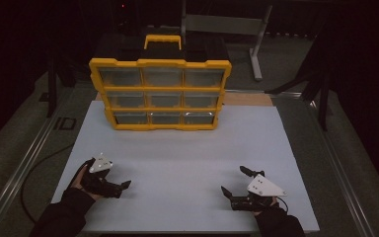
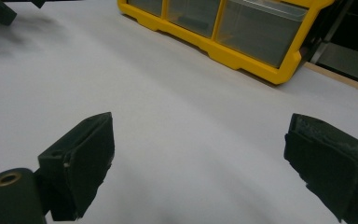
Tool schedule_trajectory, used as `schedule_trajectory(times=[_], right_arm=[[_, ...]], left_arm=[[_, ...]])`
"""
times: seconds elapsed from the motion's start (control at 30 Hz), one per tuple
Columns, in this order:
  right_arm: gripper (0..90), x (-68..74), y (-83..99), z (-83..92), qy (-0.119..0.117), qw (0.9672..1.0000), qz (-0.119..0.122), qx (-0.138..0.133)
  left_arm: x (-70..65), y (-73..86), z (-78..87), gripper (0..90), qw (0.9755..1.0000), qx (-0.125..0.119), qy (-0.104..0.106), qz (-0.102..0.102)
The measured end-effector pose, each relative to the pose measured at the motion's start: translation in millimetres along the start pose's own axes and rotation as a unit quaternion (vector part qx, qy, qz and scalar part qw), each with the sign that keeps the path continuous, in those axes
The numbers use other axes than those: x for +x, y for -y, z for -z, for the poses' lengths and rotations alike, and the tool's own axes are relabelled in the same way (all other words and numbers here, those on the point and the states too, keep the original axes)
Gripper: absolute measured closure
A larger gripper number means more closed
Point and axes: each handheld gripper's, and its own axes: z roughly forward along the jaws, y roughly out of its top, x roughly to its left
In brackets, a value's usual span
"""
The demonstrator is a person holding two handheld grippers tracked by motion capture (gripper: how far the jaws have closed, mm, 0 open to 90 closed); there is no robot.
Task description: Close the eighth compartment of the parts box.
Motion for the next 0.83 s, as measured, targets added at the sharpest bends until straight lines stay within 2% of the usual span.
schedule_trajectory(times=[0.03, 0.23, 0.37, 0.43, 0.63, 0.83], right_arm=[[8.6, 0.1, 0.1, -0.2, -0.001, 1.0, 0.0, 0.0], [8.6, 0.0, 0.3, -0.6, -0.001, 1.0, 0.001, 0.001], [8.6, -0.2, 0.5, -0.6, -0.002, 1.0, 0.0, 0.0], [8.6, -0.4, 0.7, -0.8, -0.002, 1.0, 0.001, 0.0], [8.6, -0.5, 0.7, -0.7, -0.003, 1.0, 0.002, 0.0], [8.6, -0.5, 0.8, -0.6, -0.003, 1.0, 0.003, 0.0]], left_arm=[[-0.6, 1.1, 0.3, 0.2, 1.0, 0.001, -0.007, 0.0], [0.4, 6.7, 0.8, 0.3, 0.9997, 0.004, -0.017, 0.017], [1.2, 8.3, 1.3, 0.3, 0.9994, -0.005, -0.01, 0.034], [0.9, 9.0, 0.5, 0.3, 0.9993, -0.007, -0.015, 0.034], [-2.1, 9.5, -2.8, 0.3, 0.9995, -0.004, -0.015, 0.026], [-1.8, 9.8, -3.3, 0.3, 0.9995, -0.005, -0.011, 0.028]])
